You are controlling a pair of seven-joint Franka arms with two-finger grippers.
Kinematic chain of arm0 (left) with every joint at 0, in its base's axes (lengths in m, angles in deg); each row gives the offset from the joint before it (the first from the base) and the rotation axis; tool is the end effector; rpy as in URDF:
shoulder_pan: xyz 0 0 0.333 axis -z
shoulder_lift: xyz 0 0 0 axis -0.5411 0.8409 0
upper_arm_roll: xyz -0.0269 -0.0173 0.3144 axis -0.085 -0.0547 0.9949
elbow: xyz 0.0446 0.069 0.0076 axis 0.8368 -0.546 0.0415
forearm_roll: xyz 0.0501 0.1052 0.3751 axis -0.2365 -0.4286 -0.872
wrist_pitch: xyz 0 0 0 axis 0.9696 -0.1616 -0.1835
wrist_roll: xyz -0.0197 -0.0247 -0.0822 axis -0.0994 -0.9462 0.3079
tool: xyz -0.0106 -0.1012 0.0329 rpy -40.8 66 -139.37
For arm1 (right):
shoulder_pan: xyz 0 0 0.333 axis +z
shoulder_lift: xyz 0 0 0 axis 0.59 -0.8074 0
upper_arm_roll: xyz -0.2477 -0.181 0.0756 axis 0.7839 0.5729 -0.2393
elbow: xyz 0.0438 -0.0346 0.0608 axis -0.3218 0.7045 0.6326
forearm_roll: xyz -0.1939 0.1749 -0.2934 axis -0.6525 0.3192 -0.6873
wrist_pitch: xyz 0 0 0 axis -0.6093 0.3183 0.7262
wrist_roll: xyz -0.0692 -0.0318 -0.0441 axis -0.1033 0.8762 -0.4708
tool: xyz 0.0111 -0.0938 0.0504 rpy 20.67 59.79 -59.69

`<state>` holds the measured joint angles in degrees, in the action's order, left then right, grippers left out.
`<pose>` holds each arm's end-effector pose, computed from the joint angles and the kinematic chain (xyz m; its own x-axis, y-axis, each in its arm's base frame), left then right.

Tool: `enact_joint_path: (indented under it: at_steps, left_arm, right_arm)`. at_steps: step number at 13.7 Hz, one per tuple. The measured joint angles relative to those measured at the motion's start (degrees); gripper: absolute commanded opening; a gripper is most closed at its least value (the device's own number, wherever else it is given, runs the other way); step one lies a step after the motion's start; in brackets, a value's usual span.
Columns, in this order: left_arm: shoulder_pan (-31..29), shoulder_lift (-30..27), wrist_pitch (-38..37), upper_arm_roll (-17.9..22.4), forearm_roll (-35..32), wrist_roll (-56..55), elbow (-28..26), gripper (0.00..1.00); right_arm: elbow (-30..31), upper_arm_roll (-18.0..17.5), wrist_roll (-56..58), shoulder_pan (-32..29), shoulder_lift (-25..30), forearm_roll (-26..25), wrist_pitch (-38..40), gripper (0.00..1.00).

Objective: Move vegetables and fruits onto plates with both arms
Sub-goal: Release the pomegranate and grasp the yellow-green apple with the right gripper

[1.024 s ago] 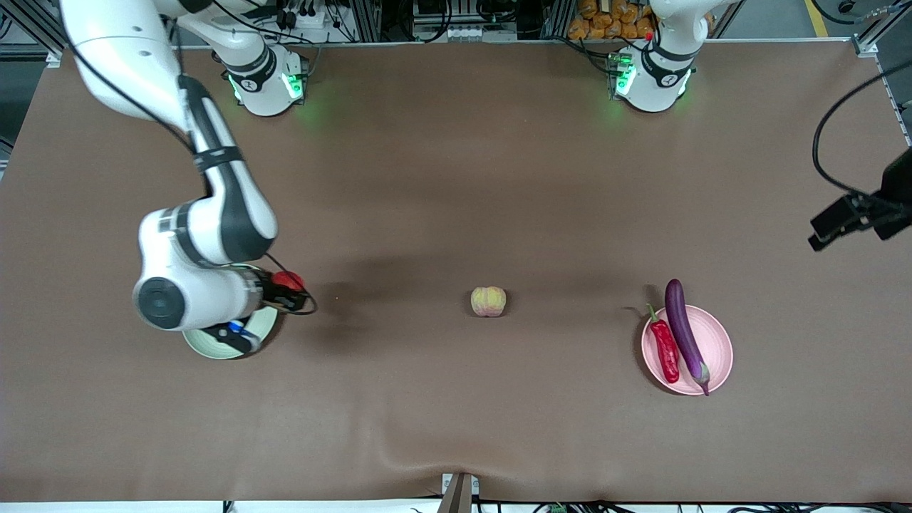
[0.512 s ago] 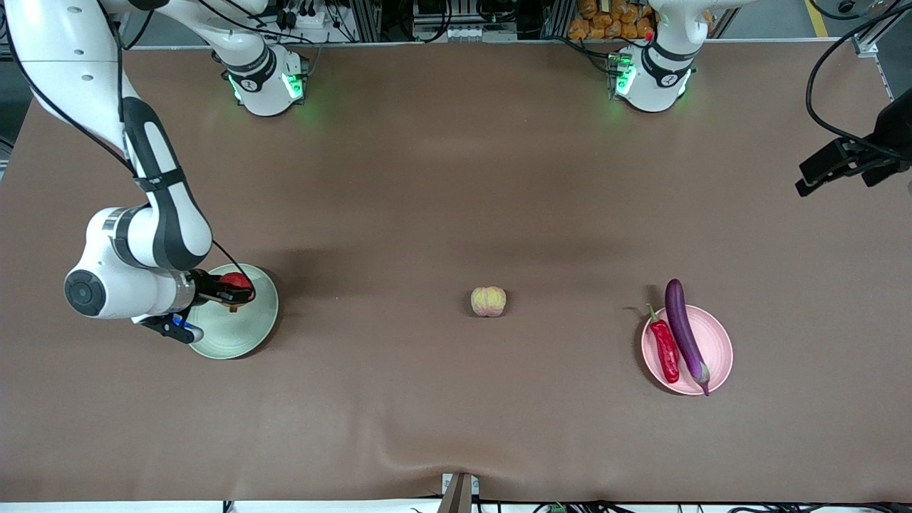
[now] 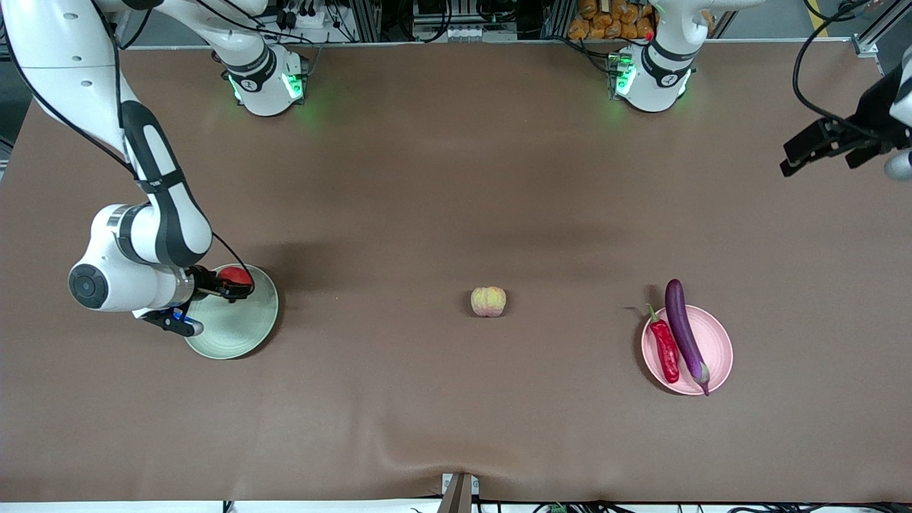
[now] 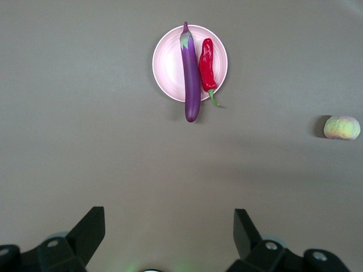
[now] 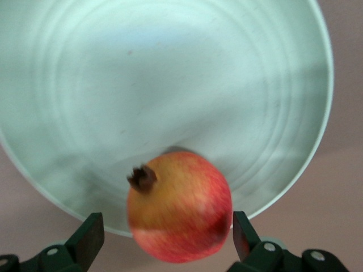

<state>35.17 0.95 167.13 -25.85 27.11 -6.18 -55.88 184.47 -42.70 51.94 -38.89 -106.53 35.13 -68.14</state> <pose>0.5202 -0.0379 0.6612 0.9919 0.1259 0.0138 0.1258 -0.9920 0.0046 0.6139 -0.0017 0.2262 0.8884 -0.3171 -0.3319 -0.3415 -0.9397 -0.0163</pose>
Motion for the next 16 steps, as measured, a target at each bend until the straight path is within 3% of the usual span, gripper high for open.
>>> enact_joint_path:
  at_steps: [4,7,10,16]
  left_arm:
    - [-0.22,-1.17,0.73,0.27,0.00,1.08,-1.45,1.00]
    - [-0.30,-0.93,1.10,0.50,0.00,1.17,-1.55,1.00]
    - [-0.39,-0.80,1.35,0.66,0.00,1.20,-1.53,1.00]
    - [-0.38,-0.81,1.42,0.65,0.00,1.22,-1.42,1.00]
  right_arm:
    - [-10.39,-1.90,-17.89,7.38,1.42,1.20,8.49,1.00]
    - [-16.24,-2.05,-31.97,15.60,-0.72,6.56,8.07,1.00]
    - [-21.69,-2.13,-46.32,23.45,-6.72,10.69,-3.51,1.00]
    - [-24.52,-2.10,-62.32,34.59,-12.06,11.06,-17.66,1.00]
